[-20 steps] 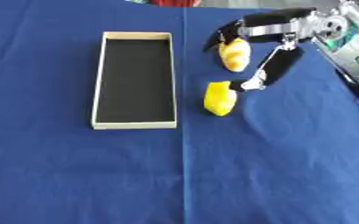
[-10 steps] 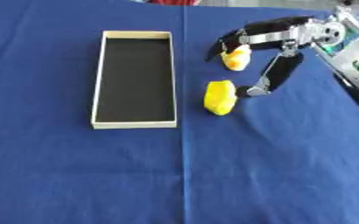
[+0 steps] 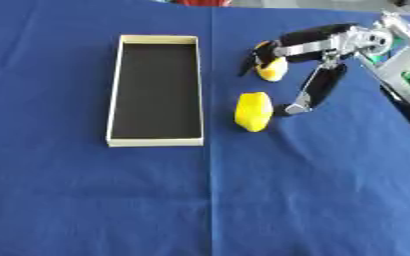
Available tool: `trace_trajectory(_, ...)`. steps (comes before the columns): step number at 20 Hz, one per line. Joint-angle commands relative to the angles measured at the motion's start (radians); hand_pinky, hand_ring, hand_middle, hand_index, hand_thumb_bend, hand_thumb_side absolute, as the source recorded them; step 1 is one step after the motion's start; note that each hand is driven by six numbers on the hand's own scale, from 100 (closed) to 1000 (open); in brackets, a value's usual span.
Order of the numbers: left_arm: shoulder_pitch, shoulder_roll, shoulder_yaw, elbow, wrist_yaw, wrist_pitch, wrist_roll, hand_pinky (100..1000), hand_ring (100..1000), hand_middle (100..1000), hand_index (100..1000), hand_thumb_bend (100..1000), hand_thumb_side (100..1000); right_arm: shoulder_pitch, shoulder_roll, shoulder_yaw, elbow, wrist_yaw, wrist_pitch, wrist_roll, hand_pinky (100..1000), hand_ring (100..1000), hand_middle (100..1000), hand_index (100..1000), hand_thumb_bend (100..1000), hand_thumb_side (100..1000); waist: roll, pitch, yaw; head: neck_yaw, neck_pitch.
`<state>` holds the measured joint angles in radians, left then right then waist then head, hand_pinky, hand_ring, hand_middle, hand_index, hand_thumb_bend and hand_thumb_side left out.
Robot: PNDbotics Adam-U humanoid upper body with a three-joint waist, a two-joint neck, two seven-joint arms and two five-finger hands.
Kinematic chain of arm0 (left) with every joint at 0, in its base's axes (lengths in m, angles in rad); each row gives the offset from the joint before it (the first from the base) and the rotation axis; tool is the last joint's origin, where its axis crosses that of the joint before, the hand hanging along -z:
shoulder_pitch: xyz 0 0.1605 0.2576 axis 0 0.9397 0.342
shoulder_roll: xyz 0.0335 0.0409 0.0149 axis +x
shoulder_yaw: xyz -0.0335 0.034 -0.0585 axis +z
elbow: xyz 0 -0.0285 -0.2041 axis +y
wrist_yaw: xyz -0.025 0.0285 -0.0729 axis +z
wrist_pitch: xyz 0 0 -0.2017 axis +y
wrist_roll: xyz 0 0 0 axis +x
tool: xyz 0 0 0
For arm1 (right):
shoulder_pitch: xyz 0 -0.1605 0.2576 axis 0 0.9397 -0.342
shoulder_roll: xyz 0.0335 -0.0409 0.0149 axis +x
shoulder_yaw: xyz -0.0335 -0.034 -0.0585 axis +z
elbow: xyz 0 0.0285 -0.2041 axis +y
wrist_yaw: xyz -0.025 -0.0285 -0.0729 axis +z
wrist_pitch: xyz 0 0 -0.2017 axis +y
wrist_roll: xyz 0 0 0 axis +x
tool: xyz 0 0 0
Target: Pick up objects on the table and place them in the box.
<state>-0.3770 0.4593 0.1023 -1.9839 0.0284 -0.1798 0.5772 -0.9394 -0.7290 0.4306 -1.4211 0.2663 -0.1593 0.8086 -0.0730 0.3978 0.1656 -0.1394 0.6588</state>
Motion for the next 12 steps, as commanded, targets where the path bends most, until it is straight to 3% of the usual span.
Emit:
trace_trajectory(1,-0.010,0.012,0.005,-0.016,0.007,-0.001,-0.003,802,843,762,810,642,707,-0.010,-0.006,-0.005,0.025,0.013,-0.012,0.000,926,959,909,916,339,100,0.007,-0.018,0.001,0.000,0.004)
trace_trajectory(9,-0.013,0.007,0.005,-0.016,0.009,0.000,-0.003,803,844,762,810,640,706,-0.003,0.019,-0.008,0.085,0.033,-0.023,-0.019,923,956,893,903,310,100,0.010,-0.014,0.004,-0.001,0.001)
trace_trajectory(12,-0.014,0.006,0.005,-0.016,0.010,0.000,-0.002,803,844,762,809,640,707,0.001,0.026,-0.010,0.094,0.020,-0.024,-0.027,918,940,846,859,255,107,0.010,-0.013,0.004,0.001,0.003)
